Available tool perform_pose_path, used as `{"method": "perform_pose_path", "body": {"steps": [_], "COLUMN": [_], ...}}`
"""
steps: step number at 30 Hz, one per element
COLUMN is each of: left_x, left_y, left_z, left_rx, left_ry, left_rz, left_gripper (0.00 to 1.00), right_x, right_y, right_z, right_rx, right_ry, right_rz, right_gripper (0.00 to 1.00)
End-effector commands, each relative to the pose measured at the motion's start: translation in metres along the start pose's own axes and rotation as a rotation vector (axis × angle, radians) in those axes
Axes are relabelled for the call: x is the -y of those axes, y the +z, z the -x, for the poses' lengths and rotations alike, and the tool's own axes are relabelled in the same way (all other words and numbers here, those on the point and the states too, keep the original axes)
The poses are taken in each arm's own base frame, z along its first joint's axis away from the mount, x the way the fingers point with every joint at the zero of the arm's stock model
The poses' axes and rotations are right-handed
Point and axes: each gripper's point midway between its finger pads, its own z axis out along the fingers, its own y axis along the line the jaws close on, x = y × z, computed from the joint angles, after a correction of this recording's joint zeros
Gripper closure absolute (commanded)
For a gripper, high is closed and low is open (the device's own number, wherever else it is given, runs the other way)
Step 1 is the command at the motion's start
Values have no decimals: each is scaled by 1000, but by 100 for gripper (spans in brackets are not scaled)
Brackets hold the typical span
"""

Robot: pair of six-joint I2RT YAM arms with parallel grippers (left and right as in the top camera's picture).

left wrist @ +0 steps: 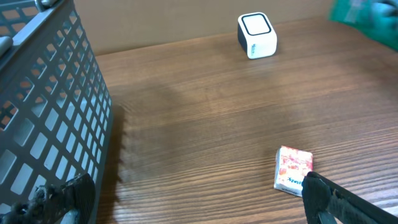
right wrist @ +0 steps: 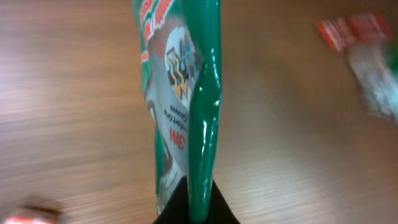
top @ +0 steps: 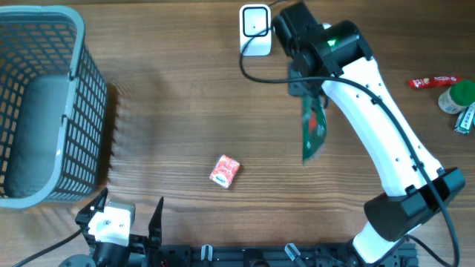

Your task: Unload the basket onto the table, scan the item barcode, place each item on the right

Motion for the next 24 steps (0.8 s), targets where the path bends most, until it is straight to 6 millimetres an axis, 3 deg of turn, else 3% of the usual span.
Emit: {"method": "perform_pose_path", "body": {"steps": [1, 3, 6, 10, 17, 24], "left_x": [3, 3, 3, 3, 3, 3], "left_y": [0, 0, 0, 0, 0, 0], "left_z": [1, 1, 1, 1, 1, 1], "left_rx": [5, 5, 5, 5, 5, 5], "left_ry": [-1, -1, -1, -1, -1, -1], "left_rz": [-16, -16, -16, -16, -16, -16], "left_gripper": [0, 0, 0, 0, 0, 0], "right_x": [6, -16, -32, -38, -62, -62], "right_y": [0, 0, -4, -5, 0, 5], "right_z": [-5, -22, -32, -38, -76, -84], "right_rx": [-10, -126, -220, -283, -573, -608], "right_ry": [335, 401, 526, 824, 1344, 1417], "right_rz": [-24, 80, 147, 130, 16, -37], "right_gripper": [95, 95, 95, 95, 96, 95]}}
